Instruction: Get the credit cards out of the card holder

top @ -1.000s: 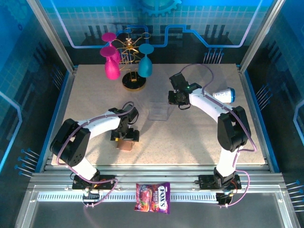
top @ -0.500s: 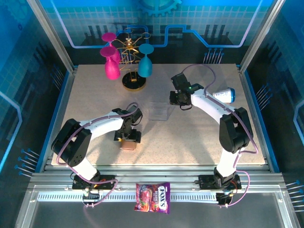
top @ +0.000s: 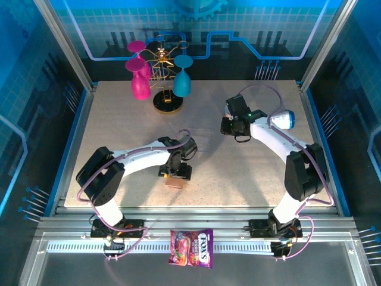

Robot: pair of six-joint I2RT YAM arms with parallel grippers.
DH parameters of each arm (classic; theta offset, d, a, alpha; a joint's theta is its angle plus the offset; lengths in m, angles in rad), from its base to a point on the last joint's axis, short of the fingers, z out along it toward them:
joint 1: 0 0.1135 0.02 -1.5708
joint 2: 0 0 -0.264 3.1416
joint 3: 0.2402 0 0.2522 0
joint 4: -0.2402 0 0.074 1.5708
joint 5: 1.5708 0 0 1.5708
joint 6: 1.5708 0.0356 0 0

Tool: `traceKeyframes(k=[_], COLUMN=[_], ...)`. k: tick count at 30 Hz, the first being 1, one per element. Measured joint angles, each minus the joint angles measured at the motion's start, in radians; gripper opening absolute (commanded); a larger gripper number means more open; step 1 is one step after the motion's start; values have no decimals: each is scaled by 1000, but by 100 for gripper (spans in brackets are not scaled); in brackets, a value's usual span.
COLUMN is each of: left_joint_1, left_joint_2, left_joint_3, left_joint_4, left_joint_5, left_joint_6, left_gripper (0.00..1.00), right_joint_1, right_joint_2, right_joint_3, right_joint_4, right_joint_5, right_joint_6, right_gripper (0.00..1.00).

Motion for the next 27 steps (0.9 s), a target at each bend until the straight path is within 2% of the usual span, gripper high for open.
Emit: traceKeyframes(k=[12, 18, 22, 27], left_joint_1=[-88, -107, -108, -108], left_joint_2=[116, 183, 205, 205], left_joint_3=[121, 204, 229, 240], left_joint_4=[26, 26, 23, 18], left_joint_5=[-11, -18, -18, -18], left_joint_6=[-179, -206, -207, -209], left_gripper=[82, 84, 91, 93], right_joint_1=[-34, -51, -61, -67], right_joint_2=[-78, -86, -88, -93], right_joint_3=[-53, -66, -77, -92], right_joint_4=[15, 22, 23, 21], right_joint_5=[-69, -93, -103, -114], right_joint_6=[-33, -45, -51, -51], right_gripper=[31, 31, 31, 31])
